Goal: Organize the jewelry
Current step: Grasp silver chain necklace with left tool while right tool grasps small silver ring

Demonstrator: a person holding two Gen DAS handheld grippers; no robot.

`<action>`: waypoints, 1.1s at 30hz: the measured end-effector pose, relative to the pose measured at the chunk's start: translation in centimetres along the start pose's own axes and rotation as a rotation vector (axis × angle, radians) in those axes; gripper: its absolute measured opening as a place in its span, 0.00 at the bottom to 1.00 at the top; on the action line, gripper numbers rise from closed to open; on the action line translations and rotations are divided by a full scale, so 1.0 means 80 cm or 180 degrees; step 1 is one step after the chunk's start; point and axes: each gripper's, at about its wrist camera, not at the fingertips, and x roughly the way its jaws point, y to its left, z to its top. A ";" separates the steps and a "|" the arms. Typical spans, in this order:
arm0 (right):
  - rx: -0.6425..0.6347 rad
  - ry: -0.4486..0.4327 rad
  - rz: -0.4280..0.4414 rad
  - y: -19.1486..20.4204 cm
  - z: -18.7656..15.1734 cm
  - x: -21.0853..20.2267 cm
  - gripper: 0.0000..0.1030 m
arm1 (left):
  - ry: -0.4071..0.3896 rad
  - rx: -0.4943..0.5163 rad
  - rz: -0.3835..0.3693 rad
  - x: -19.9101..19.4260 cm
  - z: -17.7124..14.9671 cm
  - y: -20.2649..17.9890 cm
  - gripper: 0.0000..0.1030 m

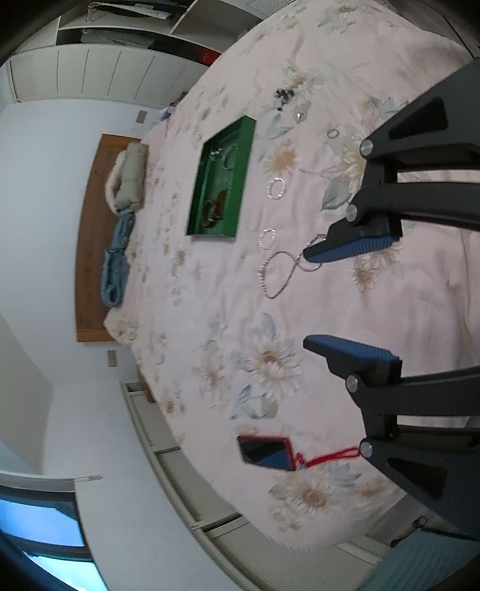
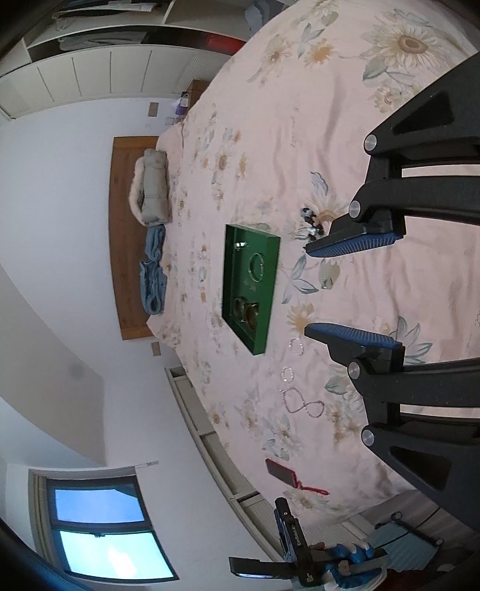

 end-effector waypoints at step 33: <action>-0.0348 0.1139 0.0640 0.067 -0.096 0.286 0.39 | 0.0880 -0.0007 -0.0089 0.295 -0.004 -0.060 0.38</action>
